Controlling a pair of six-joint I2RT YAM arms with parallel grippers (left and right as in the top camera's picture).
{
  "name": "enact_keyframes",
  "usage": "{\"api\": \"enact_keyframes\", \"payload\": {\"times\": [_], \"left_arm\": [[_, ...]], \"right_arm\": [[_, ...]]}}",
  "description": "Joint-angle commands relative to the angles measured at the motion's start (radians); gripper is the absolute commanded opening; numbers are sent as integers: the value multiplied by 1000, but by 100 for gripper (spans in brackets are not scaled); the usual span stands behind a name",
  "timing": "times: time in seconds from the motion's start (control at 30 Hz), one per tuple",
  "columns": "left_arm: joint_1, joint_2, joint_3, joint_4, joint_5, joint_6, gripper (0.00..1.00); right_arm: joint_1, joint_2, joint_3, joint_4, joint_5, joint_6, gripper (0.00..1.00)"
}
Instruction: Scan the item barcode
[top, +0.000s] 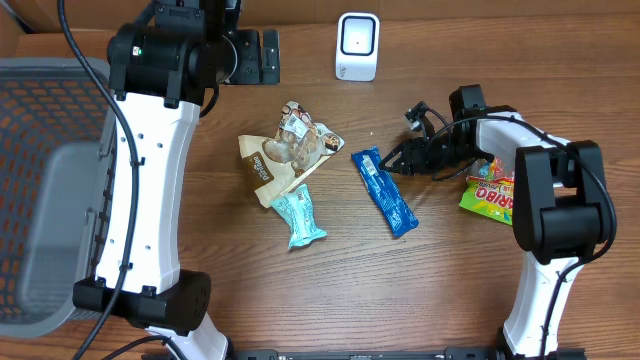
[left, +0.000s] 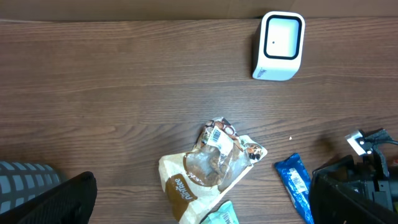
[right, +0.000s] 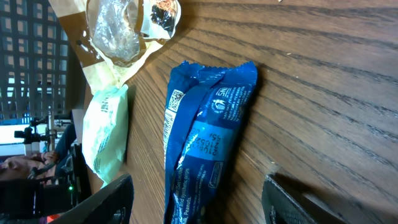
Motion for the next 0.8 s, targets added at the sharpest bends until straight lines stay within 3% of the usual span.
{"api": "enact_keyframes", "payload": {"times": [0.0,0.43,0.77], "left_arm": [[3,9,-5,3,-10,-10,100],[3,9,-5,3,-10,-10,100],[3,9,-5,3,-10,-10,100]], "right_arm": [[42,35,10,-8,114,-5,65],[55,47,0,3,138,-5,40],[54,48,-19,-63,163,-58,41]]}}
